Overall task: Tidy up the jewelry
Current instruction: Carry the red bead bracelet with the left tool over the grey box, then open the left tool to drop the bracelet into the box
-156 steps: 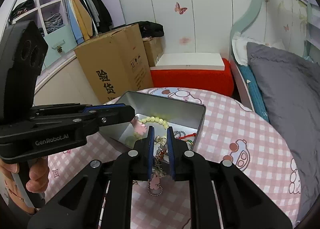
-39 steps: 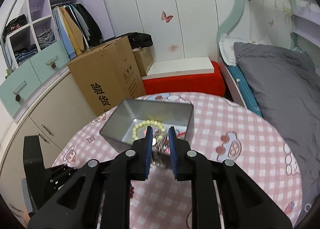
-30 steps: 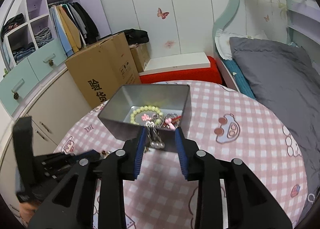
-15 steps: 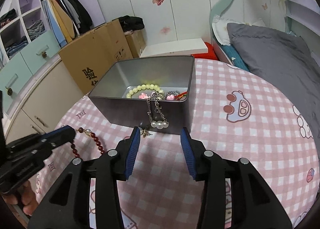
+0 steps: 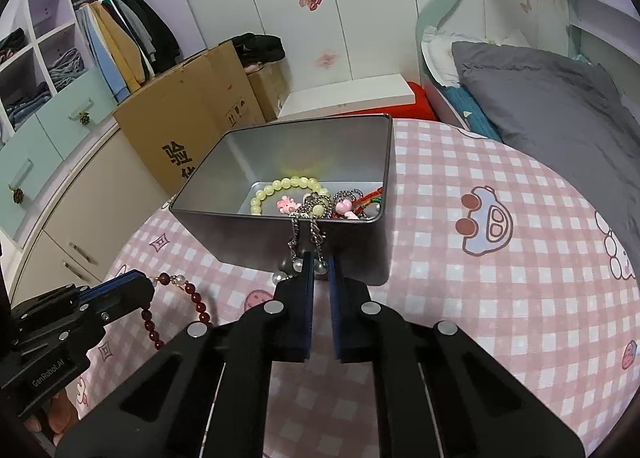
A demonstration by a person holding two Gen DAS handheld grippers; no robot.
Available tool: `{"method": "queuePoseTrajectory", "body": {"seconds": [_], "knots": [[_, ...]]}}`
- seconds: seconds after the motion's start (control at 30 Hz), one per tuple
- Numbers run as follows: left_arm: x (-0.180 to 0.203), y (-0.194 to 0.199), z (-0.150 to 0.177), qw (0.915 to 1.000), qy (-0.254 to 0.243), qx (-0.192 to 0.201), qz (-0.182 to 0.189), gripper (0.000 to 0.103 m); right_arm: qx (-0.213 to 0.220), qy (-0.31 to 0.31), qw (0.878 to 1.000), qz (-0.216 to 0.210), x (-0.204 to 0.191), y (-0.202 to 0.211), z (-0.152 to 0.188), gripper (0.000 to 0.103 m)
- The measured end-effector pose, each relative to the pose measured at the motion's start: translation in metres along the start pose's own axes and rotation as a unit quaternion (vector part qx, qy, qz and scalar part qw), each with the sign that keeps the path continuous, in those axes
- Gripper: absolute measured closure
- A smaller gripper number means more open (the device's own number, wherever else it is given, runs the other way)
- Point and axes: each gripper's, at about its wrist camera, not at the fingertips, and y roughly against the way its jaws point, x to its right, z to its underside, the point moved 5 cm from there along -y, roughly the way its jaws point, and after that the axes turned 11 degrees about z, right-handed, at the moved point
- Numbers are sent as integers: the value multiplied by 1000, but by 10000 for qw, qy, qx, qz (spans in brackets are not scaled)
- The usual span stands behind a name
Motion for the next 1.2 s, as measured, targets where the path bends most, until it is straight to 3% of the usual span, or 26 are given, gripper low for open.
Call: {"method": "queuePoseTrajectory", "body": {"seconds": [0.3,0.53,0.8,0.93,1.2], "knots": [[19,16,-26,9991,-197,256,292,95,276,115,9994,-177,-4,23,-8,98],[42,33,-61,9956,-453,532,629,95,622,115,9972,-407,-2,52,-34,98],[56,28,-104,9932,-674,655,682,95,860,195,9952,-417,0,60,-61,98],[55,13,-114,9936,-708,590,658,95,857,211,9953,-393,0,54,-70,98],[42,-29,-104,9970,-536,77,557,94,626,134,9975,-290,2,32,-64,93]]}}
